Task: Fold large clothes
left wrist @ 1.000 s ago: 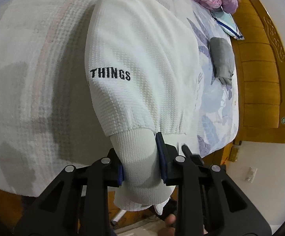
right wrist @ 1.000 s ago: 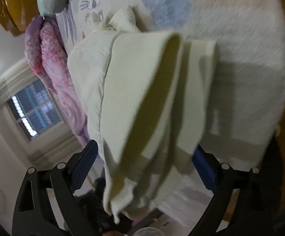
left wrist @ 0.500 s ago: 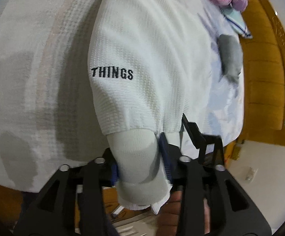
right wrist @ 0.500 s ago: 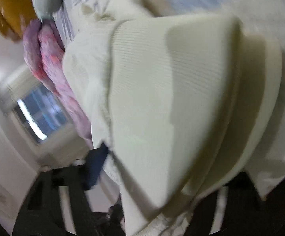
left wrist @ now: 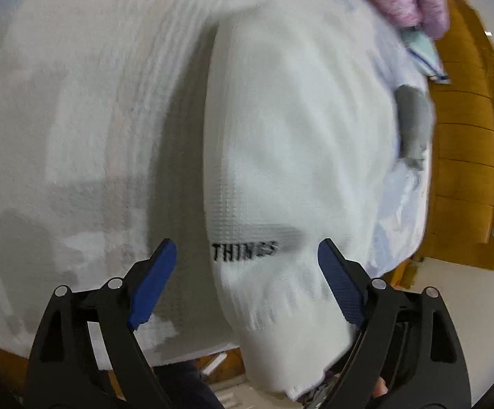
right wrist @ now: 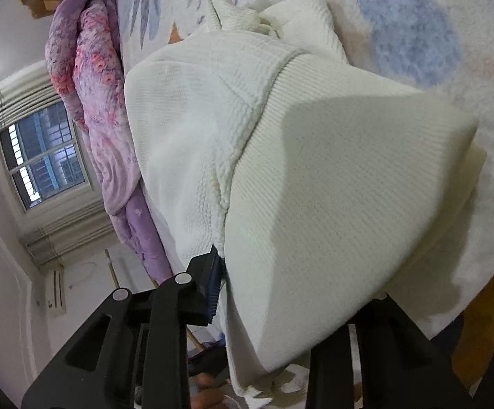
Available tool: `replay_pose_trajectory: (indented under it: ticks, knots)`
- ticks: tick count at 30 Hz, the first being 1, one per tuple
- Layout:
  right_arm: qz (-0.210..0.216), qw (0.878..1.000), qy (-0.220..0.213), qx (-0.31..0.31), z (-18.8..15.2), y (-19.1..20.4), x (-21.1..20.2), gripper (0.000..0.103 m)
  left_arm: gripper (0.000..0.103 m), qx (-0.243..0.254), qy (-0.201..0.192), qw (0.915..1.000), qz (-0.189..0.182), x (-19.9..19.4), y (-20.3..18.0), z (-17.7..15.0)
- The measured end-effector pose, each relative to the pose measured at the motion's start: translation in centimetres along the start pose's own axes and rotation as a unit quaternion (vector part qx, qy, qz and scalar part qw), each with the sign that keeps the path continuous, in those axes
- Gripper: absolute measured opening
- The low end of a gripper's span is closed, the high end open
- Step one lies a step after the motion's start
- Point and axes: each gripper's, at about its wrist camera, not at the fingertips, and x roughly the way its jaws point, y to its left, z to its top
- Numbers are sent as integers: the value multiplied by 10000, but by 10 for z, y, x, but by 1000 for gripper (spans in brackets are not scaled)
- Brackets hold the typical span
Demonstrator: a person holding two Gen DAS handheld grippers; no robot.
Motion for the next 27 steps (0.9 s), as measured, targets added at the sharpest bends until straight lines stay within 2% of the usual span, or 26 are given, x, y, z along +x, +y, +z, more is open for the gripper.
replay_pose_trajectory:
  ticks: [3,4,5,6,7,8,10,12,15,16,19,21,24,27]
  knots:
    - [-38,9999,109,58,4,6,1,27,85,-139,66,9993,-351,15,-6,-3]
    - [-69,9999,130,68,7,11,4,27,82,-154,19,9991,-386,22,-10,-3]
    - [-138,9998,144,52,9,15,4,27,67,-131,-67,9996,-230,25,-13,-1]
    - [-255,9995,161,-14,10,20,6,27,60,-54,-86,9999,-11,28,-17,-1]
    - [-429,9988,191,-160,11,27,6,27,44,20,-102,9999,83,27,-20,-4]
    - [-658,9968,206,-415,11,38,6,27,35,161,-142,9996,159,23,-26,-7]
    - [-887,9924,222,-822,8,53,1,26,30,406,-280,9986,184,6,-38,-12]
    - [-1061,9855,225,-1305,3,75,-5,26,27,597,-448,9967,317,-13,-56,-15]
    - [-1354,9681,220,-2095,-5,116,-13,26,25,1046,-656,9897,720,-32,-93,-20]
    - [-1410,9599,218,-2414,-7,136,-20,26,25,1037,-701,9897,701,-37,-100,-21]
    - [-1360,9499,284,-2800,-8,167,-37,26,25,913,-905,9903,535,-65,-124,-26]
    - [-1333,9390,247,-3159,-13,200,-53,25,25,902,-1021,9897,436,-81,-145,-29]
    - [-1194,9334,230,-3376,-17,231,-76,25,25,860,-1055,9904,244,-102,-167,-32]
    - [-1098,9328,161,-3429,-22,250,-94,25,25,960,-1062,9896,107,-117,-198,-34]
